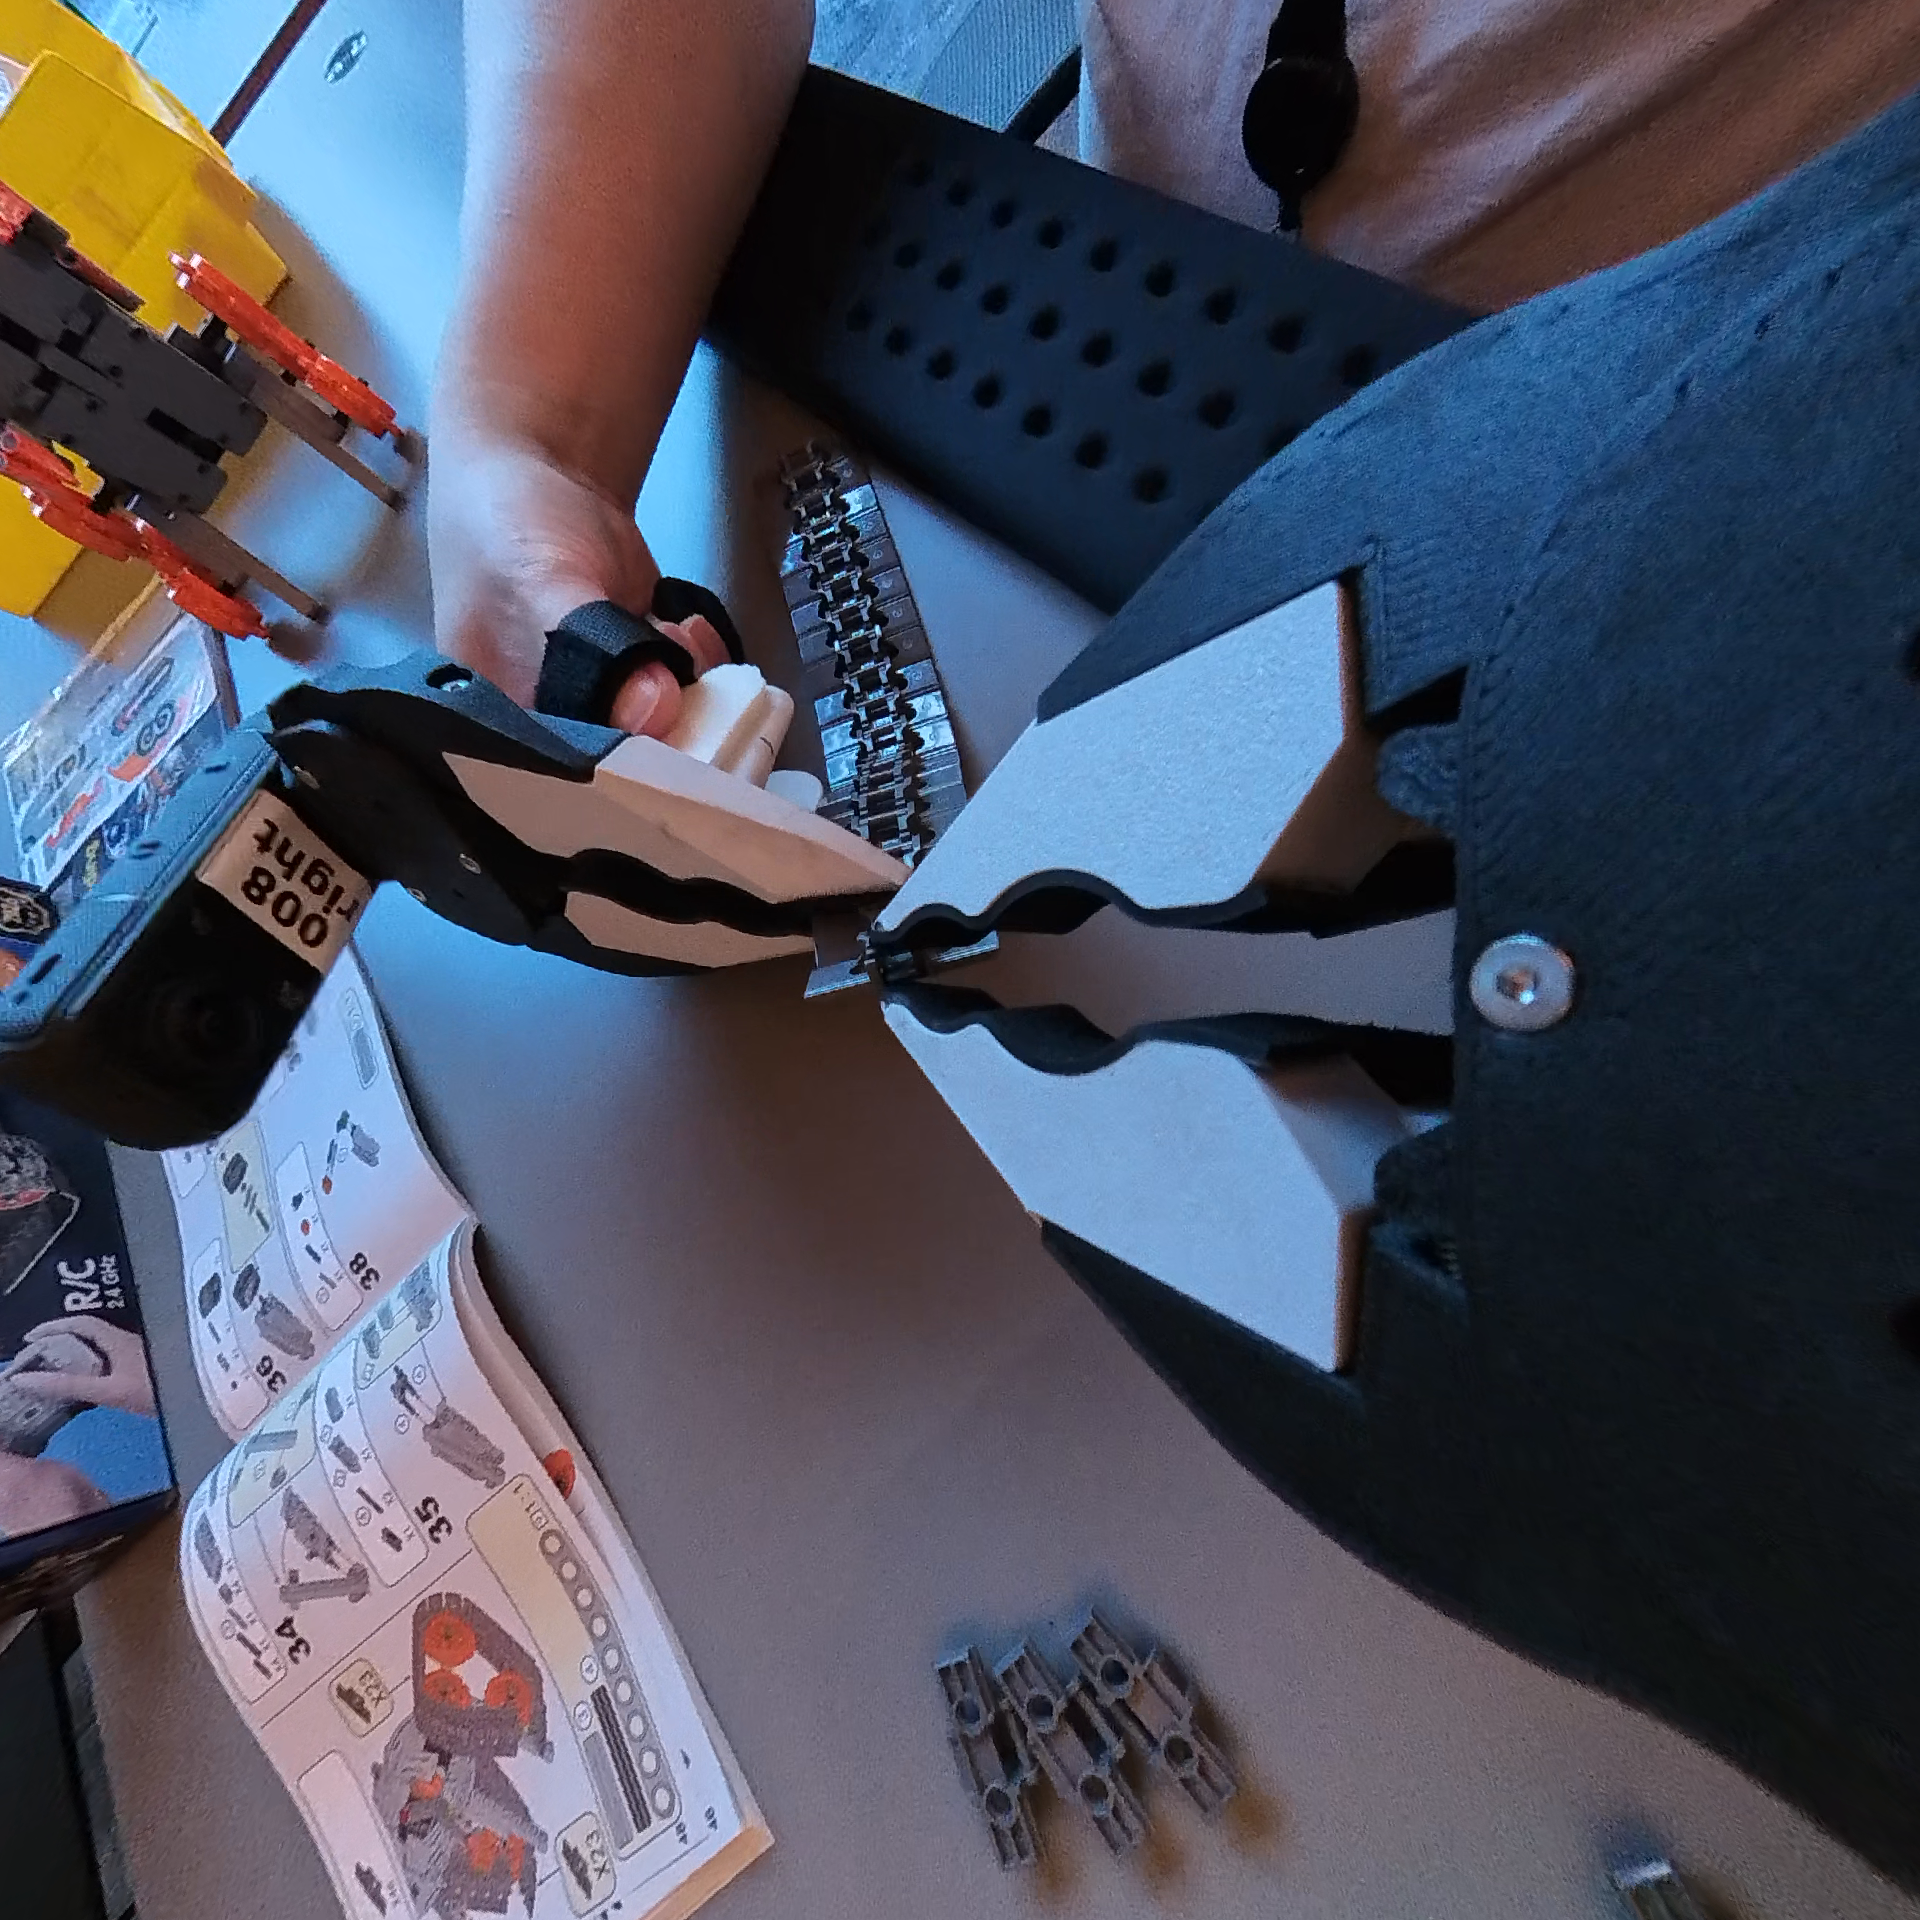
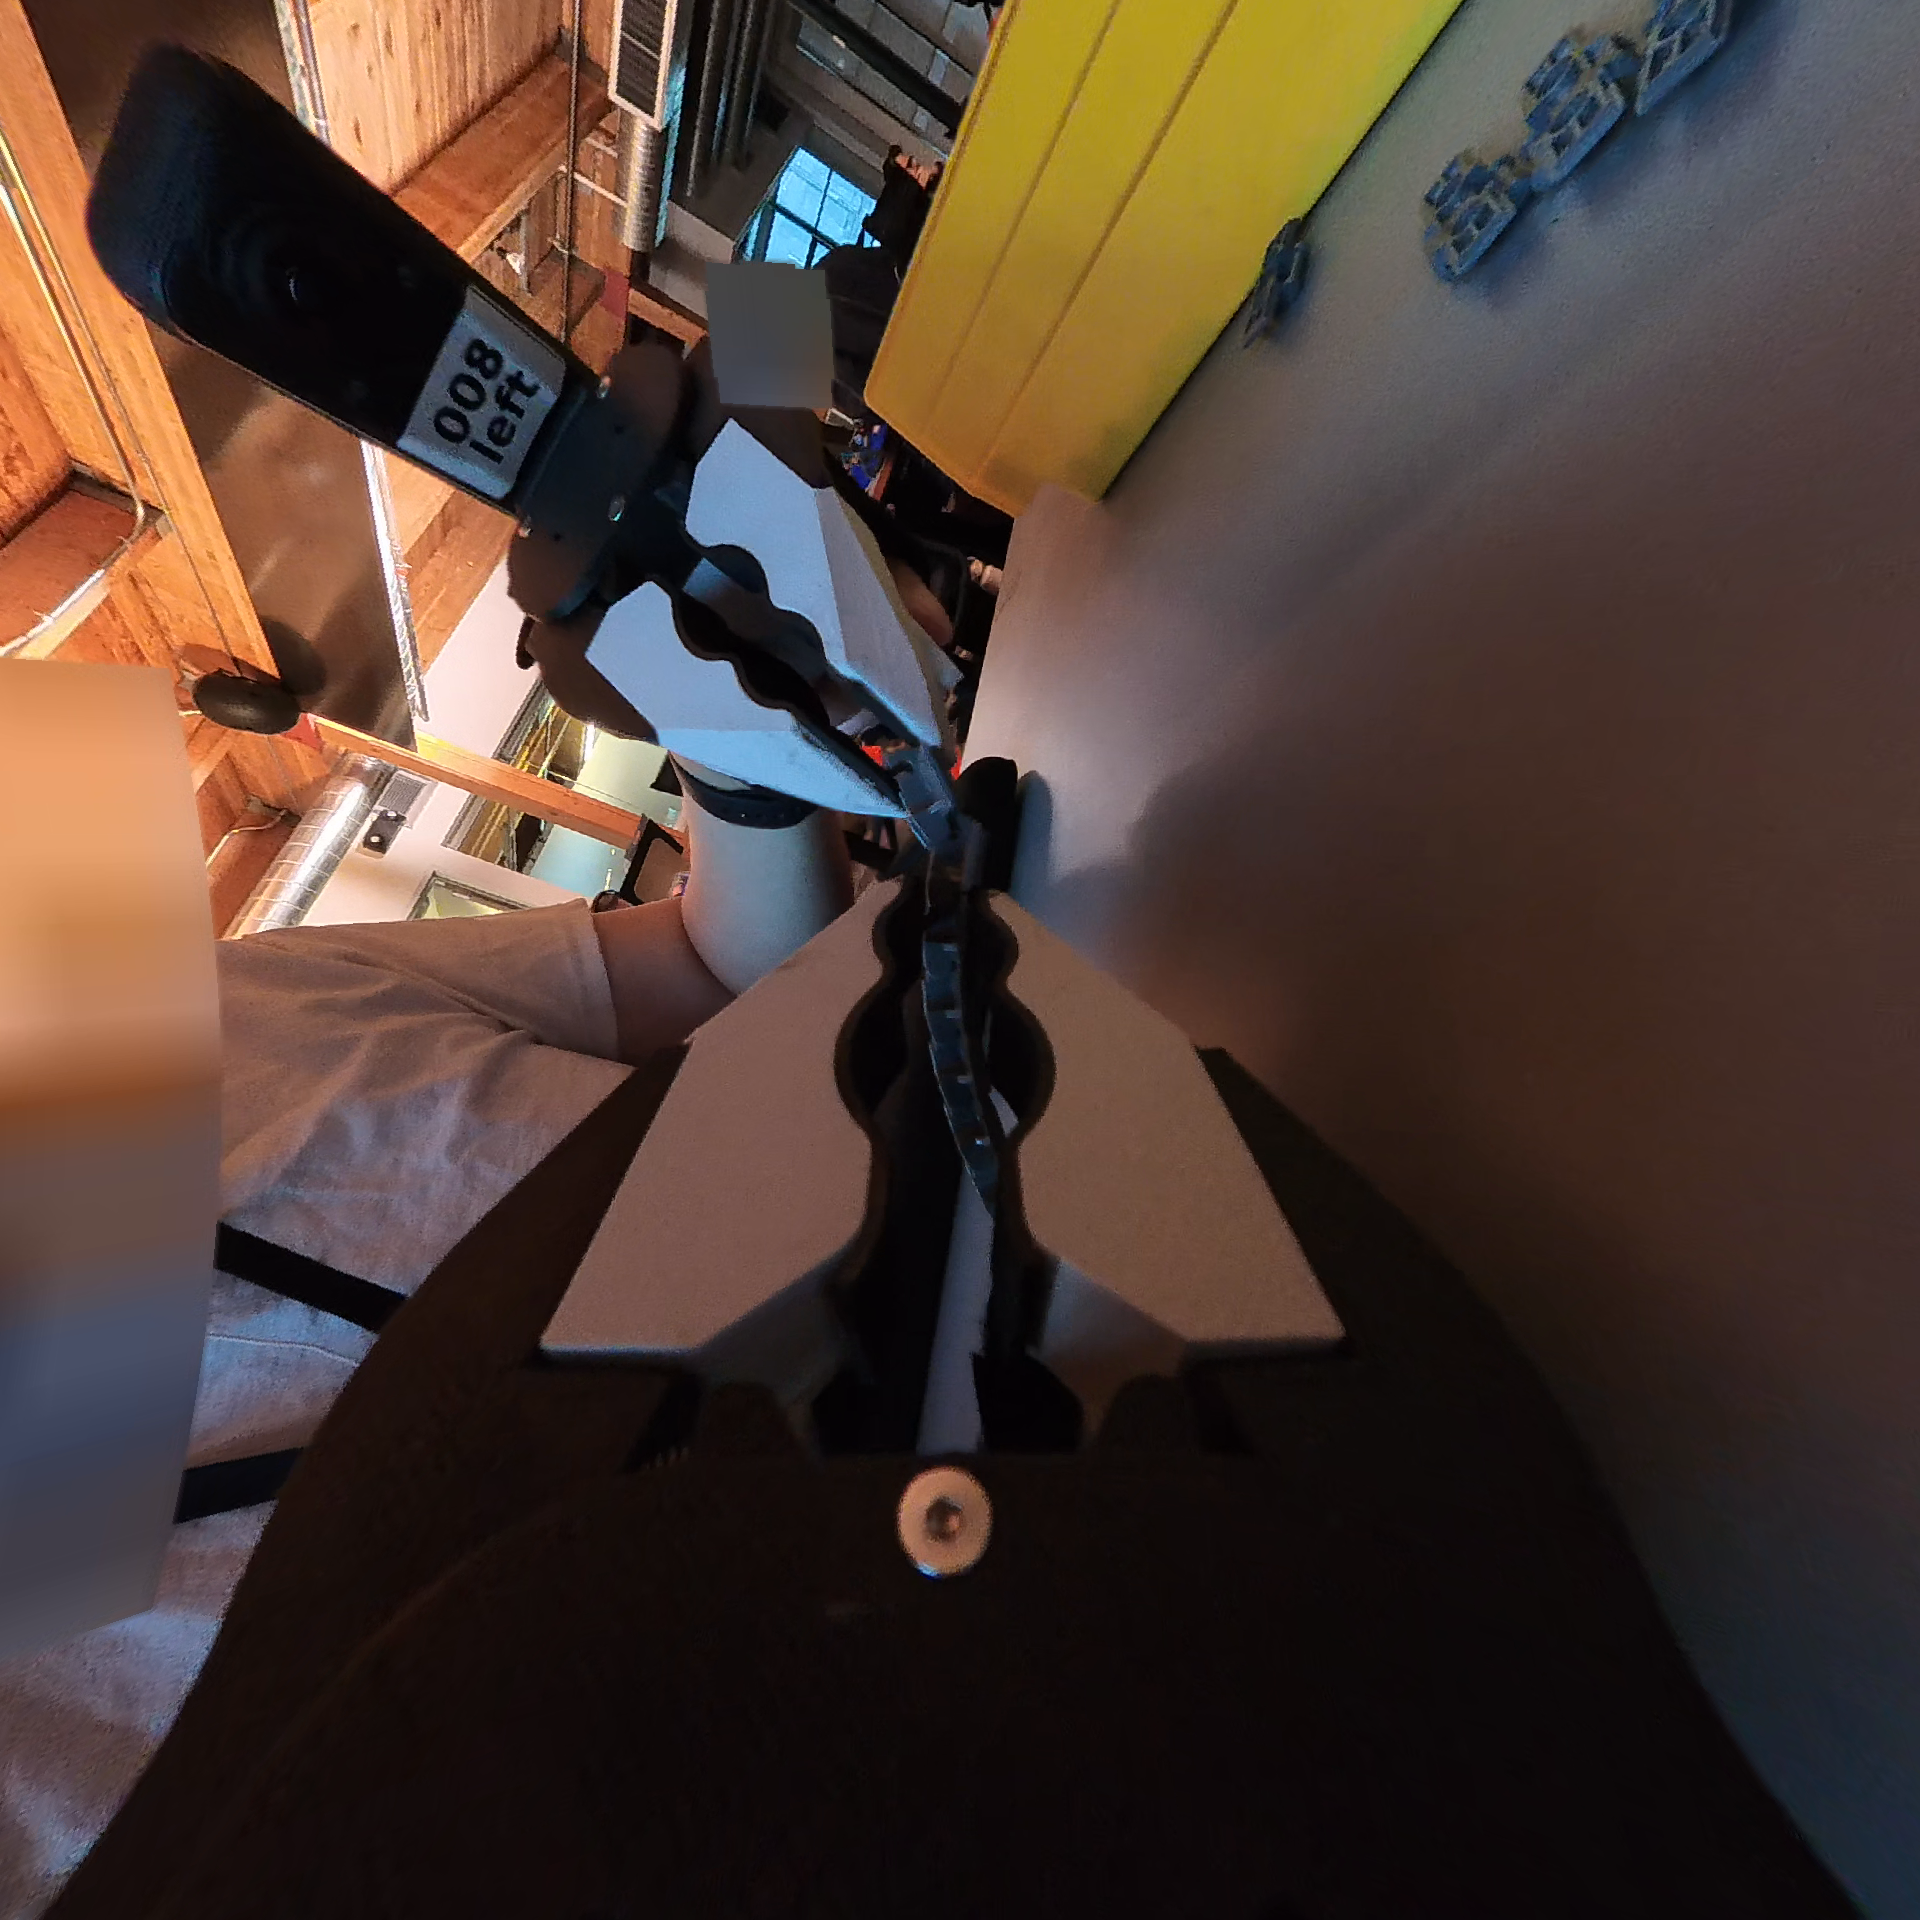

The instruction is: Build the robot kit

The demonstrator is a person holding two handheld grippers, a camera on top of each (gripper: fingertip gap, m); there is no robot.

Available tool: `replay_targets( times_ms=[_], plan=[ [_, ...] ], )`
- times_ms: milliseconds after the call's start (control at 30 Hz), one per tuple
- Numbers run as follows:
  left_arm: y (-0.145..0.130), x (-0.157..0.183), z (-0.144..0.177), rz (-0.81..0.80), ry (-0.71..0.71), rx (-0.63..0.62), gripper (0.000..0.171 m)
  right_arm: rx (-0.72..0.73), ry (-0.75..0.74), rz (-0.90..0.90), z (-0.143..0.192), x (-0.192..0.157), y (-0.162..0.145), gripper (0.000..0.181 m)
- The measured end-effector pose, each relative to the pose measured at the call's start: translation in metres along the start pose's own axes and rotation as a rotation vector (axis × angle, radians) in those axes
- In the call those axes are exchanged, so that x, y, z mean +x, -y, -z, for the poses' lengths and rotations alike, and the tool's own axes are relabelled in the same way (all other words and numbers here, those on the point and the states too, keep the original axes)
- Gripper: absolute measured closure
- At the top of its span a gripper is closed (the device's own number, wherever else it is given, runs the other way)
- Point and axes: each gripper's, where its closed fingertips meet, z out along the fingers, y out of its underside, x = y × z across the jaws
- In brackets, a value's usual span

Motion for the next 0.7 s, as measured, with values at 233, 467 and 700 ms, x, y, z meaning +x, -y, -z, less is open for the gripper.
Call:
replay_targets(
  times_ms=[233, 467, 700],
  plan=[
    [-0.0004, 0.0027, -0.0005, 0.000, 0.007, 0.001, 0.167, 0.004, -0.027, 0.047, -0.0003, 0.0008, -0.0004, 0.175],
    [-0.0006, 0.0018, -0.0010, -0.057, 0.051, -0.023, 0.165, 0.018, -0.043, 0.084, 0.0006, 0.0003, 0.0000, 0.175],
    [-0.0007, -0.0004, 0.0013, -0.050, 0.058, -0.026, 0.165, 0.016, -0.009, 0.100, 0.0006, -0.0051, 0.0002, 0.175]
  ],
)
